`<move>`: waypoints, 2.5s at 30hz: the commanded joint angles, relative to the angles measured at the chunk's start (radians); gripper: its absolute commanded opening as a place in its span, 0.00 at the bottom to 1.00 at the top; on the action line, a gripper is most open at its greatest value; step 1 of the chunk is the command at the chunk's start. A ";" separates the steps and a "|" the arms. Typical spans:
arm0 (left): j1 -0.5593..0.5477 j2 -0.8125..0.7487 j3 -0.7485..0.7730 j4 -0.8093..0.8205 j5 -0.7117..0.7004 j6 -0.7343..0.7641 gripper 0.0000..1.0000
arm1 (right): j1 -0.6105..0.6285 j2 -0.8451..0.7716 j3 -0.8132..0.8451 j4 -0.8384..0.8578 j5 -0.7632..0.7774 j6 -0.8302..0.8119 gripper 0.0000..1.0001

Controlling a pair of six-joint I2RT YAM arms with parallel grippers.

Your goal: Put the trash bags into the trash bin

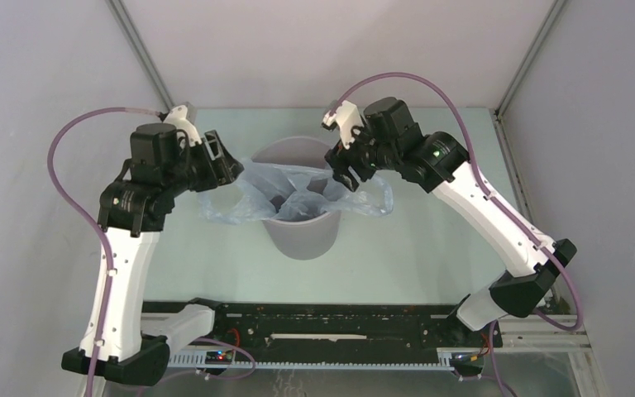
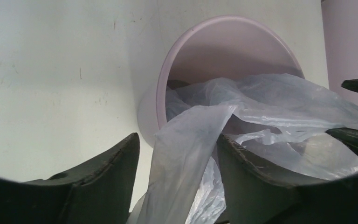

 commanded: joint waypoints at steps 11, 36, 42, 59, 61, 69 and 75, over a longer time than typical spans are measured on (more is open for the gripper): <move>0.008 0.070 -0.032 0.138 -0.118 -0.069 0.21 | -0.024 0.040 0.045 0.156 0.063 0.214 0.10; 0.126 0.401 0.054 0.210 -0.028 -0.071 0.04 | -0.290 0.457 0.448 -0.020 -0.277 0.450 0.15; 0.133 0.437 0.036 0.162 -0.024 -0.043 0.06 | -0.319 0.487 0.437 -0.052 -0.296 0.456 0.12; 0.135 0.249 -0.130 0.068 -0.064 -0.056 0.44 | -0.341 0.408 0.417 -0.224 -0.227 0.537 0.59; 0.133 0.212 -0.137 0.053 -0.097 -0.046 0.52 | -0.347 0.409 0.476 -0.276 -0.194 0.555 0.64; 0.134 0.122 -0.182 0.050 -0.114 -0.032 0.79 | -0.382 0.352 0.565 -0.318 -0.125 0.677 0.80; 0.134 0.093 -0.223 0.069 -0.118 -0.006 0.93 | -0.428 0.291 0.553 -0.314 -0.206 0.768 0.83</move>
